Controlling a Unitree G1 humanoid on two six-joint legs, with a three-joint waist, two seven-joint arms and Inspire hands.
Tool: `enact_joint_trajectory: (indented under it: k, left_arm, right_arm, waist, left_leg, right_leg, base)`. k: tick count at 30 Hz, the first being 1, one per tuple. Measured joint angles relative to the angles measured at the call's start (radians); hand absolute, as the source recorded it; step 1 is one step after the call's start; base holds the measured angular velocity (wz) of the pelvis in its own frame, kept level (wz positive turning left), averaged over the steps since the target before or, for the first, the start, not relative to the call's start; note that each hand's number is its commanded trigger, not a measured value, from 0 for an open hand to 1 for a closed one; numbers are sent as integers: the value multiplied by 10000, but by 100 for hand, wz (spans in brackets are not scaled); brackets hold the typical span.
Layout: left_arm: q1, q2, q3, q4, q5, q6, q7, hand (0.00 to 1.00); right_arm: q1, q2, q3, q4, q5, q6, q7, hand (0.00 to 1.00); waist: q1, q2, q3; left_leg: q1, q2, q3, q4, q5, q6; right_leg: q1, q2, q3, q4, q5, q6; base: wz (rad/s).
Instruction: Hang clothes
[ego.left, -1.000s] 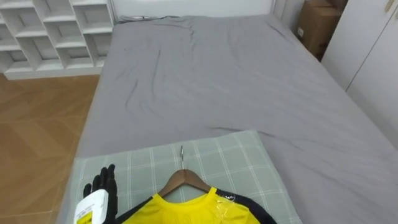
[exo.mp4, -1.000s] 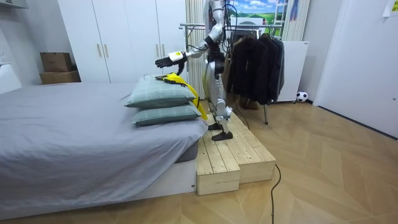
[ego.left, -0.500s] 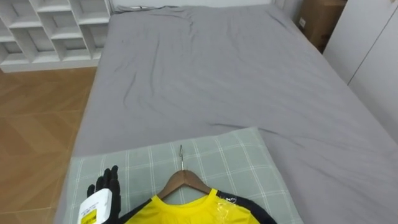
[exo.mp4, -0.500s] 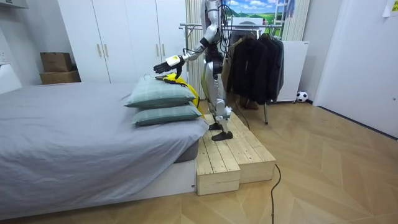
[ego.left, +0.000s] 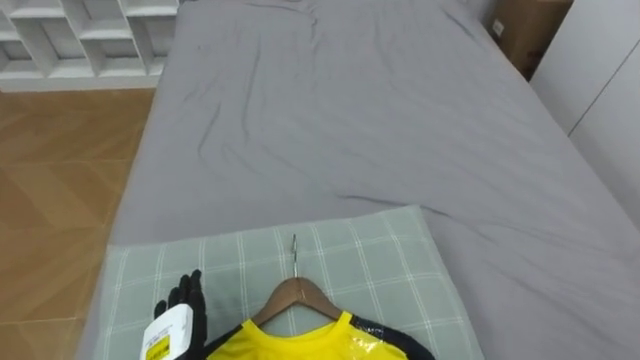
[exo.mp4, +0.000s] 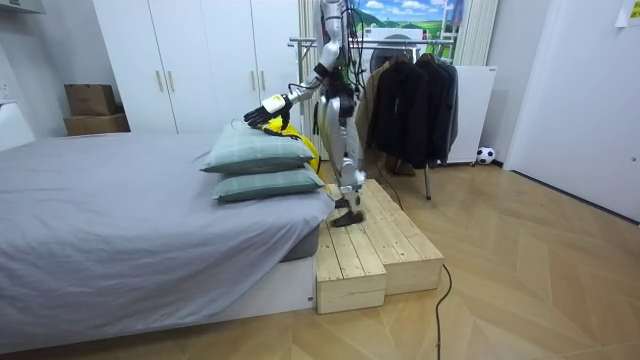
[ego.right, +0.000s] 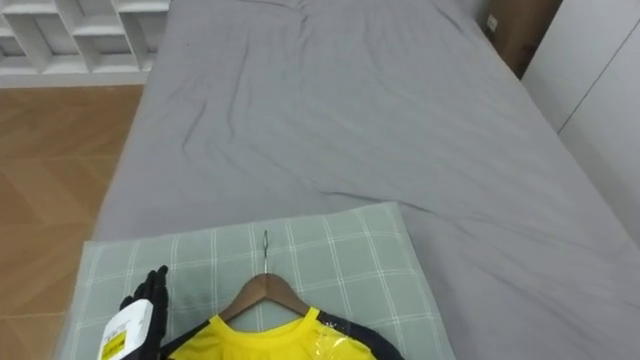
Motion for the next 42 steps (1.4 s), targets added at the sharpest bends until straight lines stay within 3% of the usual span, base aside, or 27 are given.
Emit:
enact_joint_trajectory:
  k: [1,2,3,4,5,6,8,15,20,23,29,42]
  left_arm:
    - [24,2,-289,77,-15,-27,-24,0]
    - [70,27,-487,251,-32,-21,-50,0]
    - [71,100,-515,369,-33,4,-67,0]
    - [71,247,-501,465,-52,78,-130,0]
    - [86,301,-456,579,-49,78,-198,0]
    - [69,292,-453,710,-35,78,-233,0]
    - [57,138,-441,720,-5,47,-273,0]
    - [62,144,-400,680,-1,69,-632,0]
    - [145,128,-311,956,83,94,-859,0]
    - [205,117,-266,1067,81,102,-860,0]
    - [426,149,-235,1094,88,95,-827,0]
    - [531,146,-233,1675,93,-183,-799,0]
  right_arm:
    - [98,-7,14,8,-5,-11,-56,0]
    - [128,-48,2,12,-1,-22,-104,0]
    - [113,-42,19,-23,18,-63,-150,0]
    - [43,-35,196,-171,45,-155,-272,0]
    - [4,-86,322,-333,137,-207,-376,0]
    - [20,-116,329,-350,200,-212,-424,0]
    - [-70,-70,365,-413,541,-209,-346,0]
    - [-52,-70,380,-403,1354,-280,104,0]
    - [-6,-9,381,-350,1676,-281,476,0]
    - [27,34,413,-336,1722,-281,562,0]
    - [16,41,418,-328,1724,-287,633,0]
    - [-70,44,525,-303,1915,-375,599,0]
  waist:
    - [321,-6,-12]
    - [655,30,3]
    - [773,119,52]
    - [823,147,74]
    - [736,224,48]
    - [594,320,-6]
    - [456,459,58]
    - [354,366,99]
    - [297,235,65]
    - [285,151,3]
    - [298,163,-30]
    - [521,233,39]
  left_leg:
    - [115,41,254,-20,296,33]
    - [295,184,228,-1,291,27]
    - [370,265,21,-3,279,11]
    - [461,392,-474,2,229,-68]
    - [565,465,-786,27,69,-290]
    - [623,511,-796,-31,42,-324]
    - [791,587,-408,-160,42,-327]
    - [769,591,-241,-196,-44,-440]
    - [836,602,-122,-199,-45,-437]
    - [862,602,-82,-198,-49,-432]
    - [951,636,70,-208,-70,-439]
    - [958,671,112,-215,-83,-461]
  right_leg:
    - [-227,24,-212,145,-25,270]
    - [-330,178,-694,-59,23,304]
    - [-479,286,-791,-262,105,171]
    - [-1000,490,-869,-699,590,-60]
    - [-1398,530,-1174,-593,1481,-139]
    - [-1300,574,-1269,-531,1544,-171]
    - [-1118,690,-1266,-576,1548,-181]
    - [-1155,784,-1291,-568,1399,-281]
    - [-1168,795,-1276,-424,1392,-280]
    - [-1171,881,-1148,-400,1393,-282]
    - [-1139,919,-1009,-386,1400,-291]
    - [-1150,912,-1051,-414,1370,-323]
  base:
    - [-10]
    - [-40]
    - [-57]
    - [-44]
    - [-22]
    - [0]
    - [-5]
    - [2]
    - [-1]
    - [-5]
    - [-8]
    - [0]
